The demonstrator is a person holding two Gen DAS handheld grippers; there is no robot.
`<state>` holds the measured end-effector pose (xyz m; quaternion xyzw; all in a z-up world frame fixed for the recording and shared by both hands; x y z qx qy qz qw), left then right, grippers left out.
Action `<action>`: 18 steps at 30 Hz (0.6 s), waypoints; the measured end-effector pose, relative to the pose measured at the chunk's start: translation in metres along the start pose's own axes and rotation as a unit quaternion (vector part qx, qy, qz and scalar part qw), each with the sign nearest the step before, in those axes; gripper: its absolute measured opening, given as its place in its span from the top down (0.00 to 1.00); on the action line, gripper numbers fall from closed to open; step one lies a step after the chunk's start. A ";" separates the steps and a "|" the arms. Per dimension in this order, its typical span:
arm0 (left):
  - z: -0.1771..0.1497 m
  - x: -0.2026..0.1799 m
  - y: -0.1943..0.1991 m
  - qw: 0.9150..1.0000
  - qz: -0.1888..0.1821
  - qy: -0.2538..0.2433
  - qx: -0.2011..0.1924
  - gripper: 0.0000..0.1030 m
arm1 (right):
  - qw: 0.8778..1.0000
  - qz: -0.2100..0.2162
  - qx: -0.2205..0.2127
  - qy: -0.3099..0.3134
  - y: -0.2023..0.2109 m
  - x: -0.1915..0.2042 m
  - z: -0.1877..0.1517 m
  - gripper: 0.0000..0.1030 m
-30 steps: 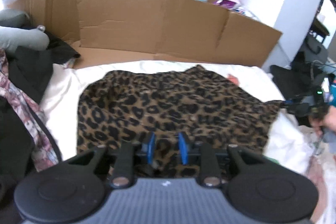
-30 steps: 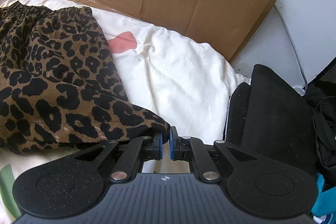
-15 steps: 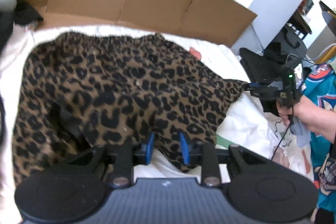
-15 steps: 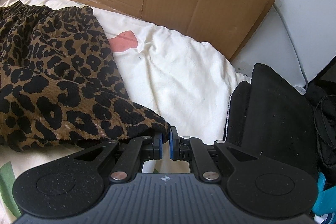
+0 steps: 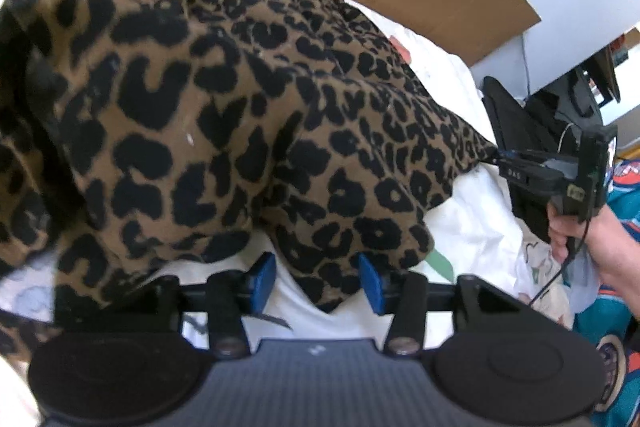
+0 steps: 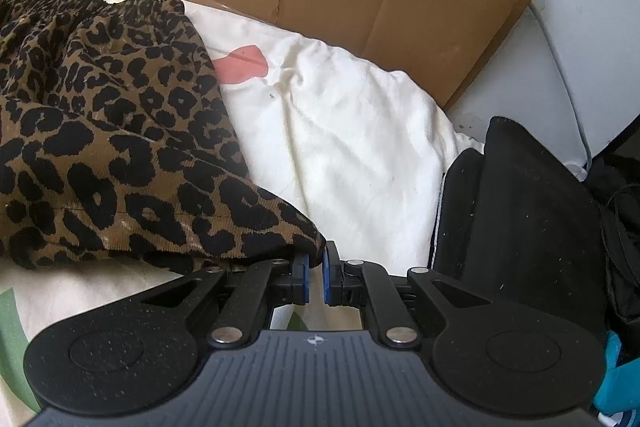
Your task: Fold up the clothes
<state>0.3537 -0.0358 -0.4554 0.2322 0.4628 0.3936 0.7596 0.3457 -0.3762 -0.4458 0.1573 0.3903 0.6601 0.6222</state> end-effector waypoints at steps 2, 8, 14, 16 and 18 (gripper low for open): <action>-0.002 0.001 -0.005 1.000 0.000 0.012 0.001 0.51 | 1.000 0.000 0.001 -0.002 -0.001 0.001 -0.002 0.96; -0.004 0.004 -0.007 0.999 -0.001 0.043 0.001 0.66 | 1.000 0.002 0.005 0.000 -0.002 0.004 -0.007 0.96; -0.008 0.009 0.009 0.997 -0.023 0.065 0.025 0.94 | 1.000 0.001 -0.003 -0.003 0.008 0.000 -0.006 0.96; -0.009 0.010 0.015 0.996 -0.031 0.072 0.033 0.95 | 1.000 -0.003 -0.010 -0.006 0.015 -0.004 -0.005 0.96; -0.010 0.007 0.023 0.995 -0.046 0.074 0.043 0.95 | 1.000 -0.008 -0.017 -0.010 0.024 -0.008 -0.004 0.96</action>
Point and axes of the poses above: each gripper's, at about its wrist camera, not at the fingertips, and y roughly against the way its jaws point, x to its left, z to its top, the point moved 6 cm from there along -y, roughly the way its jaws point, and after that the axes turned 9 degrees about -x, right-handed, at the moved point
